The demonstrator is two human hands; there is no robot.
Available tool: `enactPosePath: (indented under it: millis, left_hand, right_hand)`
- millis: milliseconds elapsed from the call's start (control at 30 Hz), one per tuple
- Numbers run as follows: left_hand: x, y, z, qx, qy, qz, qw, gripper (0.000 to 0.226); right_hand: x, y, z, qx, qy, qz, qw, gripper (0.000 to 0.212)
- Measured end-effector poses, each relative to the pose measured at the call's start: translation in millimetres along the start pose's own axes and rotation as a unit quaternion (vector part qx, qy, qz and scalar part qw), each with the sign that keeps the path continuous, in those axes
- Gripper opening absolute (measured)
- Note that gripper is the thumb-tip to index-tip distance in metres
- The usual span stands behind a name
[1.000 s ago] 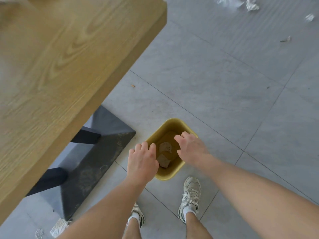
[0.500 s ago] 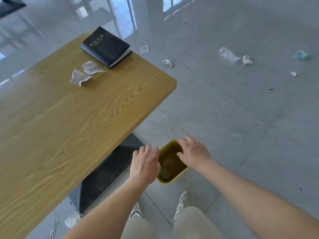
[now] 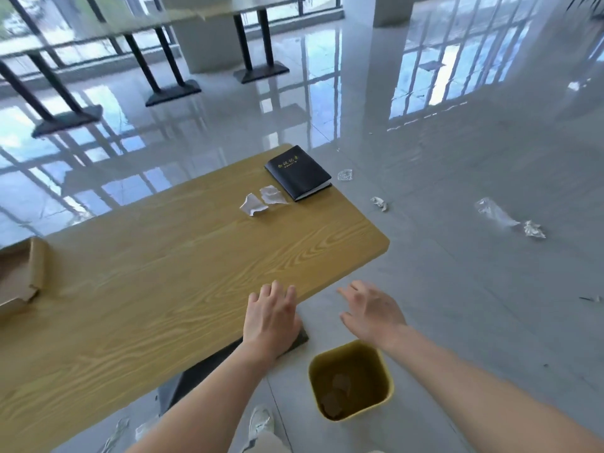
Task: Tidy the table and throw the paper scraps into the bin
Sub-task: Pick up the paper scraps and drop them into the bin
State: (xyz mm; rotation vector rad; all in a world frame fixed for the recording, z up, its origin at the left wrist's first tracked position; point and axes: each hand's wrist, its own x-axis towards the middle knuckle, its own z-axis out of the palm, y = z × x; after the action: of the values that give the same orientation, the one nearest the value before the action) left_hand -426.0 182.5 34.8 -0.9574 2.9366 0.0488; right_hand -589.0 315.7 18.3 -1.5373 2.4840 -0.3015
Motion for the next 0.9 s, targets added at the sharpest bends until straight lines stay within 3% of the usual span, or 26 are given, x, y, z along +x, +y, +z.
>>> enactPosePath:
  millis: [433, 900]
  left_hand:
    - [88.8, -125.6, -9.8, 0.008, 0.005, -0.072, 0.997, 0.031]
    - [236.3, -222.9, 9.2, -0.049, 0.006, -0.027, 0.998, 0.022]
  right_hand:
    - [158.8, -67.1, -31.4, 0.011, 0.002, -0.016, 1.0, 0.039]
    - [331.5, -91.4, -17.7, 0.034, -0.039, 0.059, 0.997, 0.037]
